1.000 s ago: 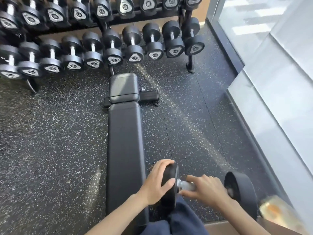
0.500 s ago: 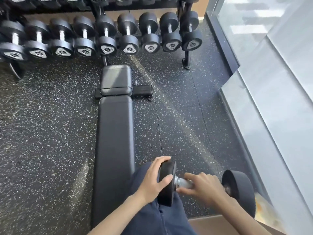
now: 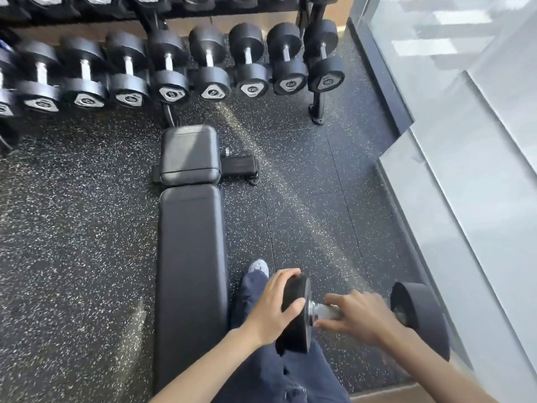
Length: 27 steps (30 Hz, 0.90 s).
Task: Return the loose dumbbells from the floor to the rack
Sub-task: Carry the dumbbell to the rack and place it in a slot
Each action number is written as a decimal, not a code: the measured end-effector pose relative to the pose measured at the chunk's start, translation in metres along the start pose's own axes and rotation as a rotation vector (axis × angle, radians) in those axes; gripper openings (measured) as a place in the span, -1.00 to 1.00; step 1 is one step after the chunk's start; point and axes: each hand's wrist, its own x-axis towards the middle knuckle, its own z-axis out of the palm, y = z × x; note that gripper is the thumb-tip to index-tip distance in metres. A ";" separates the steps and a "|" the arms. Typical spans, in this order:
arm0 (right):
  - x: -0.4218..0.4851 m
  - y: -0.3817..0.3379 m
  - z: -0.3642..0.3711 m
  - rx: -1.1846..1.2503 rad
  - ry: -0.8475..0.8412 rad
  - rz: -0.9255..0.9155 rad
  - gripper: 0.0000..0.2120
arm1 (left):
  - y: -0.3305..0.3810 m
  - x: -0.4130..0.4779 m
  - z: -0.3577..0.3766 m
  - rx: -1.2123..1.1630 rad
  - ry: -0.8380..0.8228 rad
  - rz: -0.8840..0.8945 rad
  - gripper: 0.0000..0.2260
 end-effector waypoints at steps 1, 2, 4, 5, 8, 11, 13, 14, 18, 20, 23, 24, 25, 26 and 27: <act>0.014 0.004 -0.015 -0.008 -0.003 0.002 -0.46 | 0.002 0.019 -0.009 0.002 -0.004 0.018 -0.41; 0.028 0.009 -0.030 -0.020 0.004 0.003 -0.46 | 0.002 0.038 -0.018 0.002 -0.004 0.027 -0.40; 0.050 0.015 -0.064 -0.030 -0.002 0.015 -0.46 | 0.008 0.071 -0.037 -0.004 0.009 -0.001 -0.38; 0.061 0.018 -0.078 -0.034 0.014 0.018 -0.47 | 0.013 0.086 -0.049 -0.014 0.023 -0.004 -0.38; 0.098 0.030 -0.124 -0.054 0.098 0.000 -0.49 | 0.031 0.135 -0.085 -0.017 0.043 0.034 -0.38; 0.127 0.043 -0.168 -0.083 0.120 -0.018 -0.47 | 0.044 0.178 -0.110 -0.012 0.072 0.061 -0.37; 0.147 0.054 -0.193 -0.092 0.147 -0.040 -0.45 | 0.052 0.204 -0.122 -0.072 0.098 0.058 -0.36; 0.157 0.060 -0.205 -0.101 0.157 -0.052 -0.44 | 0.054 0.217 -0.125 -0.129 0.113 0.039 -0.35; 0.194 0.089 -0.253 -0.139 0.148 -0.112 -0.43 | 0.067 0.271 -0.128 -0.290 0.202 -0.002 -0.43; 0.216 0.113 -0.275 -0.159 0.164 -0.165 -0.43 | 0.077 0.304 -0.130 -0.281 0.263 -0.006 -0.46; 0.246 0.154 -0.312 -0.196 0.185 -0.227 -0.42 | 0.095 0.351 -0.126 -0.215 0.345 0.003 -0.39; 0.256 0.168 -0.325 -0.202 0.179 -0.244 -0.40 | 0.102 0.369 -0.124 -0.203 0.372 0.005 -0.38; 0.263 0.182 -0.339 -0.207 0.176 -0.260 -0.39 | 0.108 0.386 -0.122 -0.202 0.398 0.003 -0.38; 0.272 0.196 -0.352 -0.211 0.181 -0.282 -0.37 | 0.114 0.405 -0.120 -0.206 0.425 0.006 -0.39; 0.281 0.210 -0.367 -0.223 0.183 -0.299 -0.36 | 0.120 0.424 -0.118 -0.210 0.451 0.009 -0.39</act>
